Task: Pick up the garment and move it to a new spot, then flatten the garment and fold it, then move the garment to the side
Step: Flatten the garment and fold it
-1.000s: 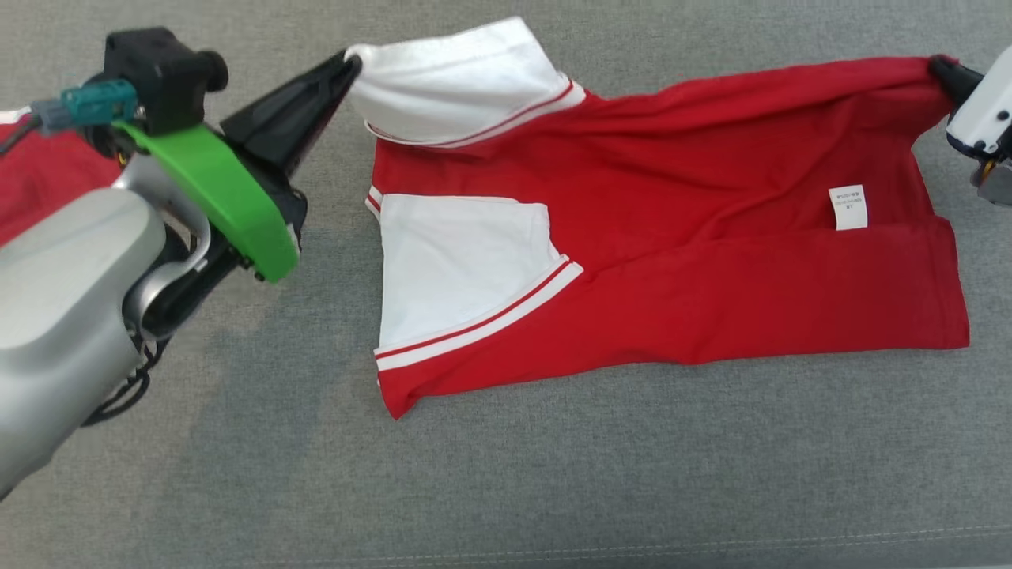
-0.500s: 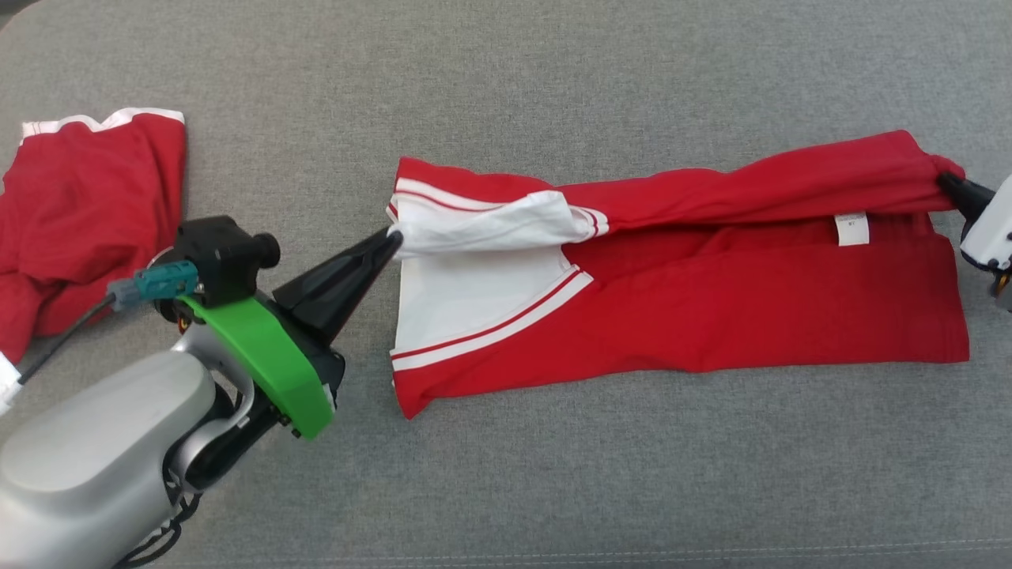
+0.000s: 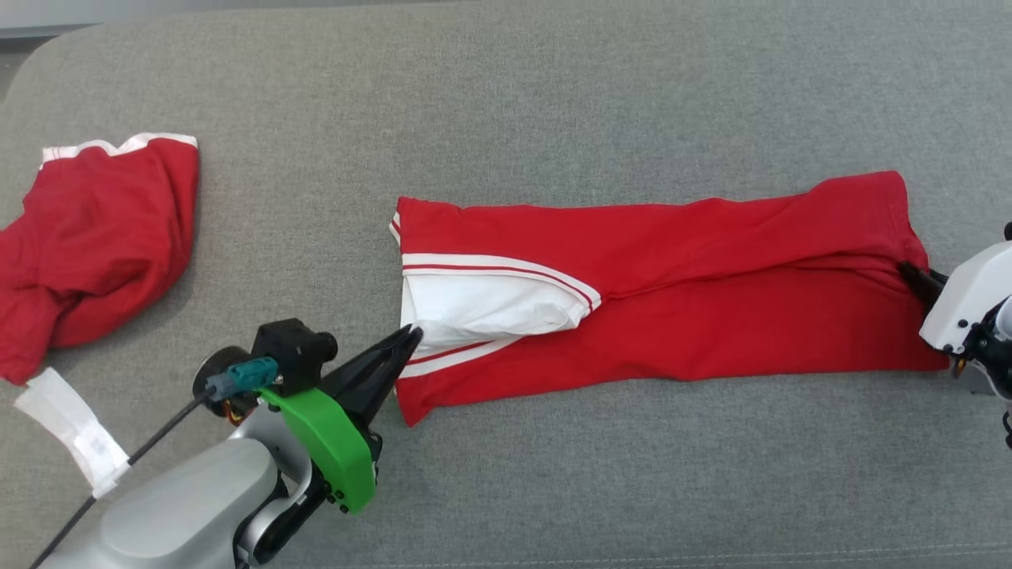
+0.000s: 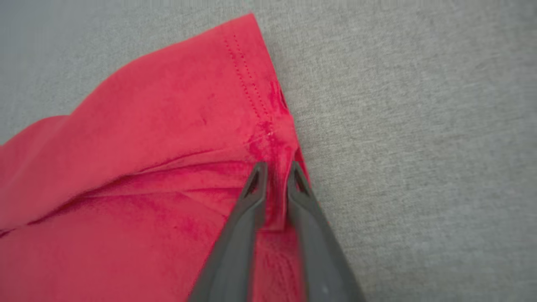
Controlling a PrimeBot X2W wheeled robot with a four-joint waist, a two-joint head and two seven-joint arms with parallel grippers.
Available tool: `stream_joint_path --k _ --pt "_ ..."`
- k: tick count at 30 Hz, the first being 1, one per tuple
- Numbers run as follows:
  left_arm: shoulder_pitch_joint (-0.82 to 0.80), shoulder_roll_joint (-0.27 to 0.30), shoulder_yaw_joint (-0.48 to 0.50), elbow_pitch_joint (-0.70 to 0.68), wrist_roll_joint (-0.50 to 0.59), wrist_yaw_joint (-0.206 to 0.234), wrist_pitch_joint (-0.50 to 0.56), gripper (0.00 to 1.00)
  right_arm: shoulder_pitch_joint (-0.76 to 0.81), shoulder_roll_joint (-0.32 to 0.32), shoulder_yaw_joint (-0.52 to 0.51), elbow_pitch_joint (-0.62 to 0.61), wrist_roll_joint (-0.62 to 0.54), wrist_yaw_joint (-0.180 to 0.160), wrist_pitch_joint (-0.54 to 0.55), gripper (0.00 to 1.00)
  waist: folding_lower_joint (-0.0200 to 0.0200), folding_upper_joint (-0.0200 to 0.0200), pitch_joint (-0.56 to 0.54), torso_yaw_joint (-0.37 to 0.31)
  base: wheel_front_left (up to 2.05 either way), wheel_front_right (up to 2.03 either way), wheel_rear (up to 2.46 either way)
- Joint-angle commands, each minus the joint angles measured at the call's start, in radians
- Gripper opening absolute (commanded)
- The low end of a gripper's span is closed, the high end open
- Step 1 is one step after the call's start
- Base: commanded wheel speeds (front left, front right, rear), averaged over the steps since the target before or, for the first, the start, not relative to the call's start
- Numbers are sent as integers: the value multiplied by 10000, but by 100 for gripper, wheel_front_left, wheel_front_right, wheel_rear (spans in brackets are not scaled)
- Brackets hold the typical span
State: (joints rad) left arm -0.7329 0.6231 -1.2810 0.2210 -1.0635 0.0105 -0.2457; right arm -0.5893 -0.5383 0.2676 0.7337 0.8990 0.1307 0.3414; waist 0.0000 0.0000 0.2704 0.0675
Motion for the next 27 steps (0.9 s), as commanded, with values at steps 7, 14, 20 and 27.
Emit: stream_joint_path --k 7,14,20,27 --pt "1726 -620 1538 328 681 1213 -192 100 1270 177 715 -413 -264 1 -2447 100 0 0 -1667 -231 0 0 0" --pt "4864 -1202 4408 -785 2494 2317 -184 100 2600 632 1355 -460 -317 1 -4849 100 0 0 -2959 -428 0 0 0" --pt "6829 -1930 6155 -1607 4254 2446 -184 100 3142 989 1517 -433 -661 1 -5946 100 0 0 -3336 -463 0 0 0" --pt "8725 -3169 8369 -2564 6019 2182 -185 100 3771 1595 554 -1080 -1644 1 -6066 100 0 0 -3641 -564 0 0 0"
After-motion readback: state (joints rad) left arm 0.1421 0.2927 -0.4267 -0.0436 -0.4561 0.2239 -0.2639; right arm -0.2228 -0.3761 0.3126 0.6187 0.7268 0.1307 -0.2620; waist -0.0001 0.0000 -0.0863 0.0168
